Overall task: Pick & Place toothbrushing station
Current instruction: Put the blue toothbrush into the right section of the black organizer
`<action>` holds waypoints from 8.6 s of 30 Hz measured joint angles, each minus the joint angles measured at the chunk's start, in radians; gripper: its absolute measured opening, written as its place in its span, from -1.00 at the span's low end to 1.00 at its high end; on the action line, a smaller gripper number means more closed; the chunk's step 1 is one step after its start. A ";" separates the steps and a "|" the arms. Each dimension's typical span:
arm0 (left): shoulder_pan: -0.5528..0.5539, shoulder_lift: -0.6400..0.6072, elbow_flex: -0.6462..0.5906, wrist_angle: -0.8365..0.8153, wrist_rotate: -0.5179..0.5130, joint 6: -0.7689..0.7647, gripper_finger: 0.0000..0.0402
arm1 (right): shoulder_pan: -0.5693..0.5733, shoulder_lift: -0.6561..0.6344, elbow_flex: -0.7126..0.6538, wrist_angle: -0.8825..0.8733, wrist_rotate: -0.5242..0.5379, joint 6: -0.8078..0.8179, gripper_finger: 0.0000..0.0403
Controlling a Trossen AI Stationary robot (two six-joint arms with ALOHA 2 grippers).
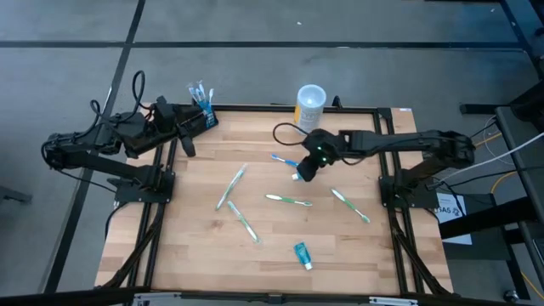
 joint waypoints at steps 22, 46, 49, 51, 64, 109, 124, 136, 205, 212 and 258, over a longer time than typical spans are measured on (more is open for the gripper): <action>-0.021 0.000 0.000 0.053 0.000 0.000 -0.35 | -0.097 0.295 0.147 -0.165 -0.082 -0.258 -0.33; -0.021 0.000 0.000 0.157 0.052 0.026 -0.35 | -0.114 0.377 0.140 -0.111 -0.075 -0.306 -0.36; -0.021 0.000 0.000 0.163 0.066 0.026 -0.35 | -0.116 0.378 0.140 -0.098 -0.067 -0.310 -0.37; -0.021 0.000 0.000 0.171 0.074 0.026 -0.35 | -0.119 0.378 0.140 -0.097 -0.067 -0.310 -0.37; -0.021 0.000 0.049 0.174 0.080 0.064 -0.36 | -0.116 0.425 0.140 -0.073 -0.045 -0.316 -0.47; 0.206 0.313 0.072 0.311 0.558 -0.087 0.28 | 0.100 -0.078 0.184 0.487 0.053 -0.306 -0.76; 0.264 0.402 0.072 0.483 0.744 -0.135 0.12 | 0.100 -0.065 0.202 0.463 0.059 -0.316 -0.76; 0.291 0.404 0.071 0.520 0.793 -0.147 -0.37 | 0.100 -0.064 0.202 0.470 0.060 -0.318 -0.76; 0.416 0.174 0.071 -0.160 0.073 -0.015 -1.00 | 0.130 -0.043 0.202 0.607 0.103 -0.236 -0.44; 0.415 0.257 0.070 -0.457 0.280 -0.052 -0.87 | 0.130 -0.044 0.203 0.562 0.101 -0.207 -0.44; 0.619 1.074 0.071 -0.235 0.750 0.525 0.06 | 0.284 -0.178 0.202 0.559 0.313 -0.226 -0.44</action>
